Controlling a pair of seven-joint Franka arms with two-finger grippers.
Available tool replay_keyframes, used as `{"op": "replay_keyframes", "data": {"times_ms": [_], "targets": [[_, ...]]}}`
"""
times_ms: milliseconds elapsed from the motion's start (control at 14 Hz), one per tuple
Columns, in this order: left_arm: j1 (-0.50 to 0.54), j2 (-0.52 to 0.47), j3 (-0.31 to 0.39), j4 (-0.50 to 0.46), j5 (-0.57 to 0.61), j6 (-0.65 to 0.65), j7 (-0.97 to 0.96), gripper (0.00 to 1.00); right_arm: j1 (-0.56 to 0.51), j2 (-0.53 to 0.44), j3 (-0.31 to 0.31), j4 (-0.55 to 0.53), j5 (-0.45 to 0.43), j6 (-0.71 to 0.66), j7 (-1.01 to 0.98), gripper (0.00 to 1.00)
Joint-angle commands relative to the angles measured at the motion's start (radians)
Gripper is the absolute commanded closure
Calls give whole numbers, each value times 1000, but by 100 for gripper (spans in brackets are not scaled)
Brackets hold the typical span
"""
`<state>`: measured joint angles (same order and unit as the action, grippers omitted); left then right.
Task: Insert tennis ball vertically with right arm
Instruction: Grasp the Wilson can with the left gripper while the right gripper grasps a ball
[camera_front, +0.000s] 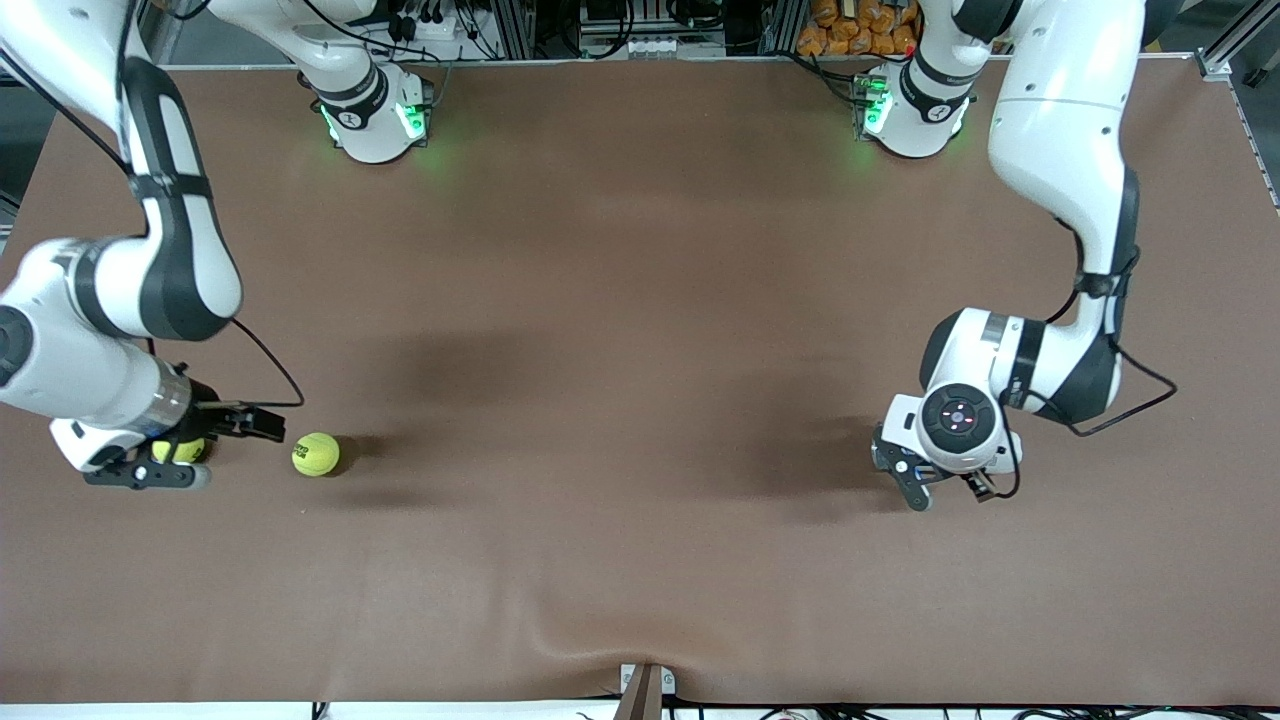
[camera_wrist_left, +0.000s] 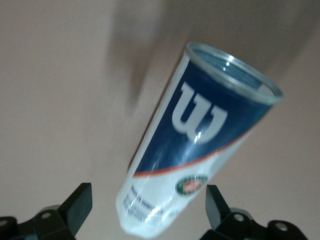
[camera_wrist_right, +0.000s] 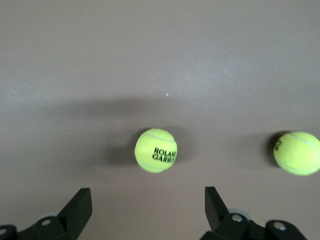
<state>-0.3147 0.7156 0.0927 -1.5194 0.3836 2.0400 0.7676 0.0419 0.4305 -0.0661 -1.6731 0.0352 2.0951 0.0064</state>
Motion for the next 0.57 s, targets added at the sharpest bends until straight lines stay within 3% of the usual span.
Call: {"op": "replay_keyframes", "data": {"times_ms": [0, 287, 501], "targets": [[-14, 31, 2, 24, 41, 17, 13, 0, -7, 36, 6, -8, 14, 43, -3, 0], [-11, 48, 4, 22, 47, 22, 10, 0, -4, 62, 6, -149, 14, 276, -5, 0], [-1, 48, 1, 11, 29, 20, 5, 0, 7, 80, 8, -188, 15, 339, 6, 0]]}}
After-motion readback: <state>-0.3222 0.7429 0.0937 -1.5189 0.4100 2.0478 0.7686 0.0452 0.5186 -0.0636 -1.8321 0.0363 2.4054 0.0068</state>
